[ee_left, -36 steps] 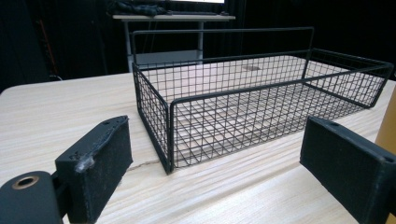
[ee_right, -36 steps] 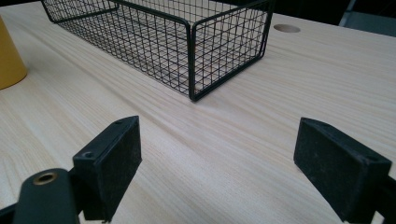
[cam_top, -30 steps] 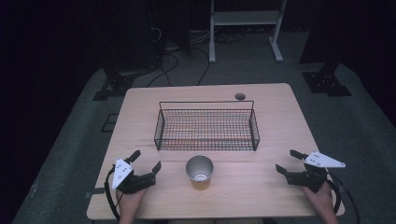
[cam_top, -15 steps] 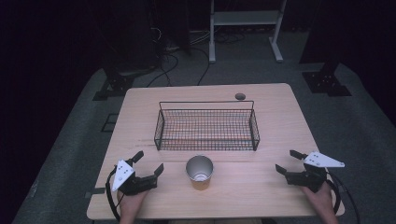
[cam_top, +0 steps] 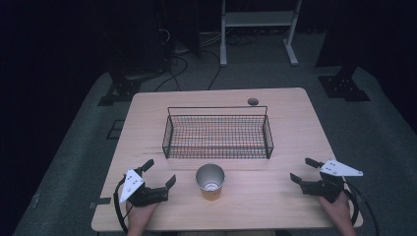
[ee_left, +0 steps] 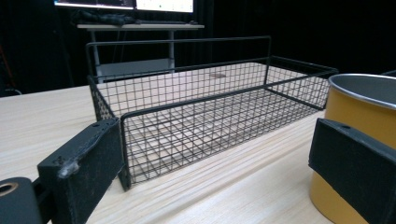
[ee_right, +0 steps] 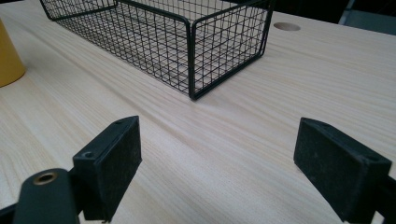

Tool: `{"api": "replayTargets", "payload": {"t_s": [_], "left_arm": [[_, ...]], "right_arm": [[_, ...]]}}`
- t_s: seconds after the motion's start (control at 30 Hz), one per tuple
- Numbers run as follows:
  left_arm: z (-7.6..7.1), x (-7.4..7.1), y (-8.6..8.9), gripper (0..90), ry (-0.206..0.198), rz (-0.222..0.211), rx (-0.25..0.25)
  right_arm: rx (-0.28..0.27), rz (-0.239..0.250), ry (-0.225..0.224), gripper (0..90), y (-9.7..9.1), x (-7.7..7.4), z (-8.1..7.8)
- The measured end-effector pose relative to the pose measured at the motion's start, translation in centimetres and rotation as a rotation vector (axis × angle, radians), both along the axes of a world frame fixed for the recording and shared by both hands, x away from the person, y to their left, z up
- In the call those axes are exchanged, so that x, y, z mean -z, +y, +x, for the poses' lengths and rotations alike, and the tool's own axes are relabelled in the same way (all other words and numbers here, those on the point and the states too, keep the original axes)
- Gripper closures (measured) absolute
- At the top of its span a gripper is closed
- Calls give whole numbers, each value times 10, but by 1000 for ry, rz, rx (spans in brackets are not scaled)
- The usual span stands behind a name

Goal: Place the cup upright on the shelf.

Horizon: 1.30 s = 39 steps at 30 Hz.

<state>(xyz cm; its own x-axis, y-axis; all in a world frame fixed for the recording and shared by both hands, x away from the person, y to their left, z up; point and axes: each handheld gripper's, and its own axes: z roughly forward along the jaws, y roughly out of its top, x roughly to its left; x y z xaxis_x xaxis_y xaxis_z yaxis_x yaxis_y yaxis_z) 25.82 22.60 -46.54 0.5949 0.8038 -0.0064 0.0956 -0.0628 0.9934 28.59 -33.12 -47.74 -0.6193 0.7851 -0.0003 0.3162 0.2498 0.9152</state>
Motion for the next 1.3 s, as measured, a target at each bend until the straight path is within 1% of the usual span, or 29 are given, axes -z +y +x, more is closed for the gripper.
{"api": "replayTargets", "payload": {"t_s": [0.03, 0.07, 0.13, 0.27, 0.3, 0.33, 0.37, 0.4, 0.57, 0.67, 0.7, 0.8, 0.87, 0.9, 0.93, 0.97, 1.0, 1.03, 1.07, 1.13, 1.17, 1.23, 1.27, 1.3], "left_arm": [[0, 0, -2, 17, -5, 1, 16], [0, 0, -2, 18, -5, 1, 16], [-2, -1, -4, 17, -23, 9, 34], [-4, -3, -8, 16, -29, 16, 53], [-5, -4, -11, 17, -33, 30, 70], [-5, -4, -11, 16, -33, 30, 70], [-7, -5, -13, 17, -42, 44, 80], [-7, -5, -14, 17, -46, 49, 86], [-7, -5, -16, 16, -40, 45, 98], [-7, -5, -16, 16, -43, 46, 109], [-8, -6, -16, 17, -41, 38, 116], [-8, -6, -15, 16, -41, 34, 126], [-9, -7, -16, 16, -44, 31, 147], [-9, -7, -16, 16, -44, 31, 147], [-9, -7, -16, 16, -45, 35, 168], [-9, -8, -17, 16, -42, 29, 179], [-9, -8, -17, 16, -42, 29, 179], [-9, -8, -16, 16, -40, 22, 195], [-9, -8, -16, 16, -40, 22, 195], [-10, -8, -19, 16, -39, 36, 217], [-10, -8, -19, 16, -39, 36, 217], [-11, -9, -22, 16, -44, 47, 238], [-11, -9, -22, 16, -44, 47, 238], [-12, -9, -24, 16, -46, 45, 251]], "right_arm": [[0, 3, 0, 139, 0, 0, 0], [-1, 3, 0, 139, 0, 0, 0], [-2, -1, -1, 139, 0, 0, 0], [-1, -1, 0, 139, 0, 0, 0], [-1, 1, 0, 139, 0, 0, 0], [-1, 1, 0, 139, 0, 0, 0], [-4, -3, -3, 139, 0, 0, 0], [-4, -5, -4, 139, 0, 0, 0], [-1, 4, 1, 139, 0, 0, 0], [-3, 0, -1, 140, 0, 0, 0], [-3, -2, -2, 140, 0, 0, 0], [0, 3, 1, 139, 0, 0, 0], [0, 3, 1, 139, 0, 0, 0], [-2, 2, 1, 139, 0, 0, 0], [-3, -1, -1, 140, 0, 0, 0], [-3, -1, -3, 139, 0, 0, 0], [-3, -1, -3, 139, 0, 0, 0], [-1, 4, 1, 139, -1, 0, 0], [0, 5, 0, 139, -1, 0, 0], [0, 6, 0, 139, -1, 0, 0], [0, 6, 0, 139, -1, 0, 0], [-2, 1, 0, 140, 0, 0, 0], [-2, 1, 0, 140, 0, 0, 0], [-1, 1, 0, 139, 0, 0, 0]]}}
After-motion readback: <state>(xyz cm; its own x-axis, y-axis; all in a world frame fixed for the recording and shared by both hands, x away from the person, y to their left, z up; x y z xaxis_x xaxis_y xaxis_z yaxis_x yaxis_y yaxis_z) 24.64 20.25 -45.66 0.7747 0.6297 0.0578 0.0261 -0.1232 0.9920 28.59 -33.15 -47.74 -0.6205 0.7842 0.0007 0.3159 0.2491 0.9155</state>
